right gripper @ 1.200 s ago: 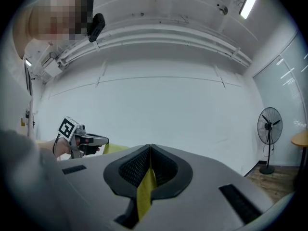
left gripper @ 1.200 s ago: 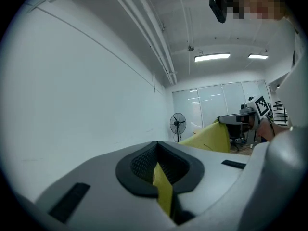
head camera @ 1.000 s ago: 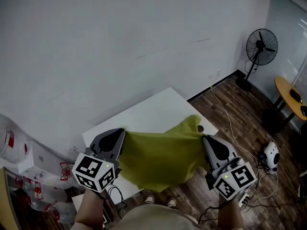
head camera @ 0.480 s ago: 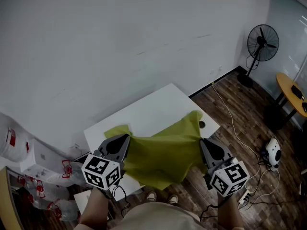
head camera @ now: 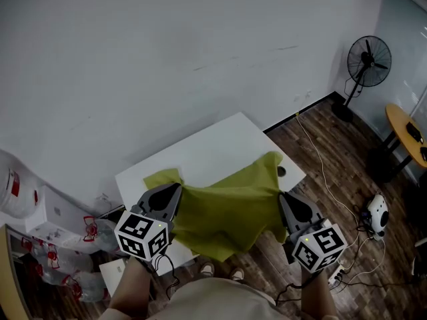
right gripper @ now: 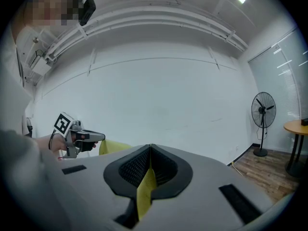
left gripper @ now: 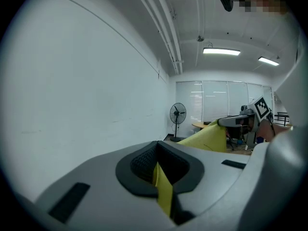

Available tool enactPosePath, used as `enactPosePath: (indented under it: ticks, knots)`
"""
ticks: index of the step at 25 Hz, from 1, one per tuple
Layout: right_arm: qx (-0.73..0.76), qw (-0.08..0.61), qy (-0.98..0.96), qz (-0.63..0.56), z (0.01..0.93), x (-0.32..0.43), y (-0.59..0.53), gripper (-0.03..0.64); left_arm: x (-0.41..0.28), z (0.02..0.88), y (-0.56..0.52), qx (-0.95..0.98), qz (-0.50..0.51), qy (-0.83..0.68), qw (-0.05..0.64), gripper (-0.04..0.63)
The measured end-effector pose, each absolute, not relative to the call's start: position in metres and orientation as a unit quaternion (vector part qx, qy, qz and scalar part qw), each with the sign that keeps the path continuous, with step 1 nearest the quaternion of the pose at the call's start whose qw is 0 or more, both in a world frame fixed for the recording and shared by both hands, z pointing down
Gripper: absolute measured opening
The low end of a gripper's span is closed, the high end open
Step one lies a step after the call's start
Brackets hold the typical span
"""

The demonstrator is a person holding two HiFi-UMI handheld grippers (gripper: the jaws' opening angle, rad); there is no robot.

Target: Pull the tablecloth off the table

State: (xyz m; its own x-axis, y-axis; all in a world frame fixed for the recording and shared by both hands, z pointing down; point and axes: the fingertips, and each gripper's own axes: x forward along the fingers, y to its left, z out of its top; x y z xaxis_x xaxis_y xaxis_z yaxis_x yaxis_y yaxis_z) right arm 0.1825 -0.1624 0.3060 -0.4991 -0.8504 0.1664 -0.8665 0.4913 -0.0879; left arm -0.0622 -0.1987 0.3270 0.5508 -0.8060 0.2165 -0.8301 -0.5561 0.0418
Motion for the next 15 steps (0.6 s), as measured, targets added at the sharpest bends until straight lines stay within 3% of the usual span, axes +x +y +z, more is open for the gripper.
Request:
enactPosePath:
  ticks: [15]
  knots:
    - [0.491,0.053,-0.866,0.079,0.300,0.177,-0.174,0.029,-0.066,0.326,-0.211,0.873,0.090,-0.474,0.069,0.018]
